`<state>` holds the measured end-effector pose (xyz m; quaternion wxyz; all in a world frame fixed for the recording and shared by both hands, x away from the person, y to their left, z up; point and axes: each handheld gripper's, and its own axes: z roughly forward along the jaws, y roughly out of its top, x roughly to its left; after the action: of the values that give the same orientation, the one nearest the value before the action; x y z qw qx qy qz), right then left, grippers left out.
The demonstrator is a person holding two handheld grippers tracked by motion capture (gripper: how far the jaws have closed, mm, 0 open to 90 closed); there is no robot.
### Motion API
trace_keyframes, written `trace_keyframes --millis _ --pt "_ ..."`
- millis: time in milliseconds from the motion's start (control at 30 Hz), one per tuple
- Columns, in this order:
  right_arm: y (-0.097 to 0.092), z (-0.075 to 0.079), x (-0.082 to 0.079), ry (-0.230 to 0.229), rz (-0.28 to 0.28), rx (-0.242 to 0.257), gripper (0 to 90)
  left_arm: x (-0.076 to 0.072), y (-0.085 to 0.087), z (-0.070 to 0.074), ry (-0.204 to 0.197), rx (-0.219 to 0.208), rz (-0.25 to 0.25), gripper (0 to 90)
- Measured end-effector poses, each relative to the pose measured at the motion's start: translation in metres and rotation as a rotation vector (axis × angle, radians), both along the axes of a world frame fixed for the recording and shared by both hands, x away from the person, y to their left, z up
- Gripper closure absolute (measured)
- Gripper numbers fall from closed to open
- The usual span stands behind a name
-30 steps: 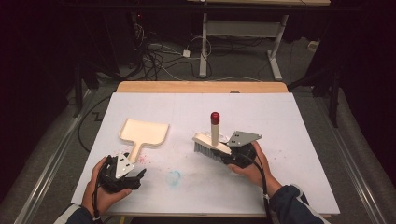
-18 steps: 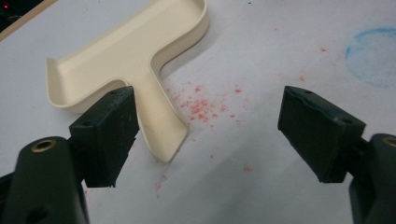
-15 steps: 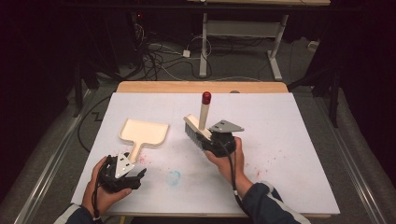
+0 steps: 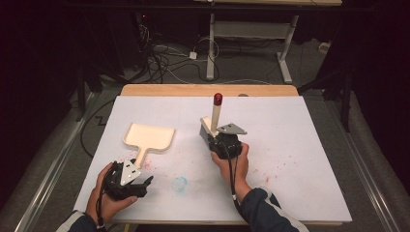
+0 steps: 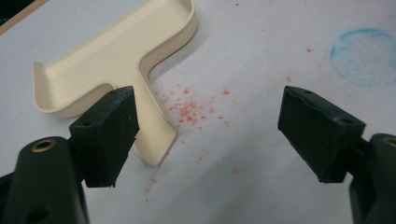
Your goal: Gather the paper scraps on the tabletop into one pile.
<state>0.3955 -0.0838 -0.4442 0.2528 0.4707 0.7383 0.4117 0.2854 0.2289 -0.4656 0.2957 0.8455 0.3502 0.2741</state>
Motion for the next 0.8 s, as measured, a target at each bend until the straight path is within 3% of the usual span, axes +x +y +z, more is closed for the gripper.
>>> trace_keyframes --millis 100,200,300,433,600,767,800 --pt "-0.004 0.005 -0.002 -0.007 0.006 0.002 67.5 0.000 -0.002 0.000 -0.003 0.004 -0.003 19.5" --pt "-0.011 0.019 -0.011 -0.046 0.039 0.014 67.4 0.000 -0.002 0.001 -0.016 0.008 -0.015 19.5" --pt "-0.017 0.029 -0.018 -0.061 0.085 0.025 67.4 0.001 -0.002 0.001 -0.005 0.002 -0.008 19.5" --pt "-0.025 0.042 -0.027 -0.085 0.135 0.042 67.4 0.000 -0.003 0.002 -0.021 0.011 -0.019 19.5" --pt "-0.041 0.055 -0.034 -0.101 0.160 0.048 67.4 0.000 -0.003 0.002 -0.024 0.010 -0.019 19.5" --pt "-0.066 0.068 -0.041 -0.106 0.178 0.056 67.4 0.000 -0.003 0.002 -0.025 0.014 -0.022 19.5" --pt "-0.076 0.073 -0.043 -0.119 0.194 0.039 67.4 0.000 -0.003 0.002 -0.026 0.013 -0.022 19.5"
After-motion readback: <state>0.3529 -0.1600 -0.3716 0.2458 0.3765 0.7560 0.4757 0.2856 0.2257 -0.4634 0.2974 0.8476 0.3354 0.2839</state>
